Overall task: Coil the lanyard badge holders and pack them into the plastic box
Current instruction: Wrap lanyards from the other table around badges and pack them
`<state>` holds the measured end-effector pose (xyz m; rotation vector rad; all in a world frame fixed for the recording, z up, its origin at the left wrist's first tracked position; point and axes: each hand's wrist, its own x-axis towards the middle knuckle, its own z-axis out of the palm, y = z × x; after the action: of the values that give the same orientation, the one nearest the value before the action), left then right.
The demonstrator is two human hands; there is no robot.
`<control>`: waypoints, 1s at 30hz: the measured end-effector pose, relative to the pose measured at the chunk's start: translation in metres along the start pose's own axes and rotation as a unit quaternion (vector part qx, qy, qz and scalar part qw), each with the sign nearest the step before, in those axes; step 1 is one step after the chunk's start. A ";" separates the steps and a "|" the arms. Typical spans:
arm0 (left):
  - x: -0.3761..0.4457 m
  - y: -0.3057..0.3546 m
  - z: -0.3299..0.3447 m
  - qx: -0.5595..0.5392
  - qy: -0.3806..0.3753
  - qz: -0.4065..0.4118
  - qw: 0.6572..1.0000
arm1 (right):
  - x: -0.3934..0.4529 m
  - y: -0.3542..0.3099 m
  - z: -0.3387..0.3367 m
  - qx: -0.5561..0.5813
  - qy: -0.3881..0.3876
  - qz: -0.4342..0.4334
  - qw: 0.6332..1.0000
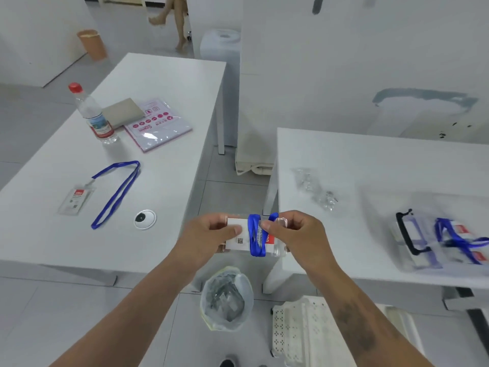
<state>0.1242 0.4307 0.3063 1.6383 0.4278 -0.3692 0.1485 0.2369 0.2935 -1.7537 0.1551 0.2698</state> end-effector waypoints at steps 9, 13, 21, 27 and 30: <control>0.001 0.001 0.082 0.079 -0.050 0.036 0.995 | -0.024 0.023 -0.081 0.001 0.067 0.046 0.997; 0.003 0.005 0.135 0.080 -0.088 0.035 0.992 | -0.034 0.034 -0.134 0.014 0.101 0.053 0.993; 0.007 0.028 0.311 0.068 -0.082 0.060 0.992 | -0.034 0.068 -0.312 -0.047 0.124 0.008 0.991; 0.009 0.048 0.434 0.073 -0.036 0.074 0.994 | -0.010 0.079 -0.439 -0.114 0.092 -0.021 0.989; 0.017 0.058 0.481 0.085 -0.020 0.083 0.993 | 0.007 0.083 -0.489 -0.167 0.074 -0.023 0.983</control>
<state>0.1718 -0.0516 0.2969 1.8156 0.2314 -0.3197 0.1804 -0.2581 0.3017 -2.1087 0.1854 0.1354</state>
